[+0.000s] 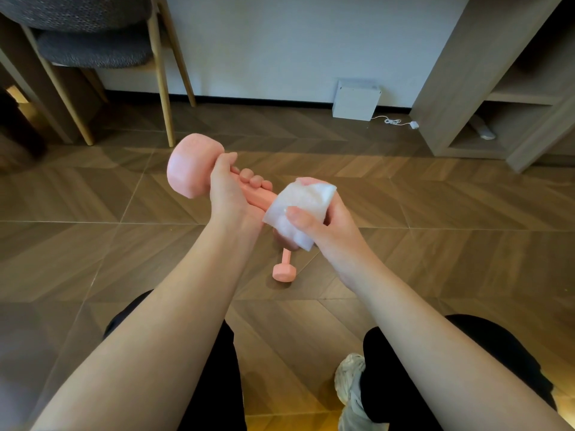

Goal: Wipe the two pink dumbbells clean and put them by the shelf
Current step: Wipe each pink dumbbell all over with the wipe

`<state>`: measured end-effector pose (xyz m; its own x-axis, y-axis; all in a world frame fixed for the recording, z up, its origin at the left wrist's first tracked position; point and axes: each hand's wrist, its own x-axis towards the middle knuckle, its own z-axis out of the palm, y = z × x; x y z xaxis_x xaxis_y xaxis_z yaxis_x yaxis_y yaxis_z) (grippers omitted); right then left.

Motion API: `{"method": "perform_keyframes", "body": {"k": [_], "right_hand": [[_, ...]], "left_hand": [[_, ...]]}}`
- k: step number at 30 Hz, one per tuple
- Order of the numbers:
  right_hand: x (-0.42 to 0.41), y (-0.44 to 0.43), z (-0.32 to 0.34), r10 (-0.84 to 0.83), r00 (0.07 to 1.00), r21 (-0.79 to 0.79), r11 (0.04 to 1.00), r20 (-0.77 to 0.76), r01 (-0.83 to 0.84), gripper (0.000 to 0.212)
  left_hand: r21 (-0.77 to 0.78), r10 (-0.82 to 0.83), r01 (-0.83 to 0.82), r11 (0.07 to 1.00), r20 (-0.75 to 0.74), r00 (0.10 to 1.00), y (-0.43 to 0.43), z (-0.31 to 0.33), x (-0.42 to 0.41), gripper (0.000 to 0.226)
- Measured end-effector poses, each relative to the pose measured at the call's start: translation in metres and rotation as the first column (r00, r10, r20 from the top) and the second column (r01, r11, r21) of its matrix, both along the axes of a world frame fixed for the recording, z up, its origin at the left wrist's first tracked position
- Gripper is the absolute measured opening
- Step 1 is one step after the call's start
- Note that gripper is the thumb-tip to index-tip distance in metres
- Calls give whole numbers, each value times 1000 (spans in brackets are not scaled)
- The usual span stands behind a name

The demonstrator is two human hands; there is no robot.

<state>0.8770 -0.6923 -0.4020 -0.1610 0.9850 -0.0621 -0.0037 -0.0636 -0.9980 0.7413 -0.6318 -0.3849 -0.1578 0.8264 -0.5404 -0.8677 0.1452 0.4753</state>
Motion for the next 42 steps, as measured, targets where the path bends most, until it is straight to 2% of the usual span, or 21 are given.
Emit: {"method": "perform_keyframes", "body": {"k": [4,7,9,12,17,19,22,24,26,28,30,34,36,39,40,42], "right_hand": [[3,3,2,3,978,-276,959,-206,-61,60],[3,3,1,31,948,-357,922,-317,-150,57],[4,3,1,34,930,-358,917,-366,-175,61],[5,4,0,27,934,-347,924,-357,-159,63],[4,5,-1,13,949,-365,921,-315,-134,48],[4,5,-1,46,944,-331,930,-327,-160,47],[4,3,-3,80,944,-238,958,-319,-161,57],[2,1,-3,69,974,-180,978,-217,-110,68],[0,0,-3,35,999,-95,995,-29,-38,78],[-1,-1,-3,-15,998,-26,1000,59,17,76],[-2,-1,-3,-43,999,-15,999,25,43,68],[-3,2,-2,-41,993,-99,995,-115,30,49],[-1,4,-2,-35,978,-166,986,-204,1,46],[5,5,2,57,950,-302,941,-308,-154,54],[5,5,3,101,943,-311,928,-317,-204,55],[5,5,2,167,948,-237,943,-271,-234,41]], "left_hand": [[35,-5,6,999,-18,1000,1,0,-2,29],[62,-11,12,998,-14,1000,0,1,-1,32],[74,-24,25,997,-13,1000,-1,3,0,33],[86,-31,32,996,-9,999,-1,3,2,33],[79,-37,38,996,-5,999,-1,3,2,33],[83,-30,30,996,-8,1000,-1,3,1,32],[87,-3,3,996,-5,1000,-1,4,-1,31],[66,26,-26,997,1,1000,-2,5,-1,29],[38,46,-46,998,-7,999,-4,5,0,26],[27,43,-43,999,12,999,-4,5,2,26],[20,33,-34,999,36,999,-4,6,1,29],[56,10,-11,998,18,1000,-2,6,-2,32],[85,0,-1,996,20,1000,-2,6,-2,32],[118,3,-5,993,16,1000,-2,6,-2,33],[126,6,-8,992,12,1000,-3,7,-3,33],[123,12,-13,992,9,1000,-3,7,-3,33]]}}
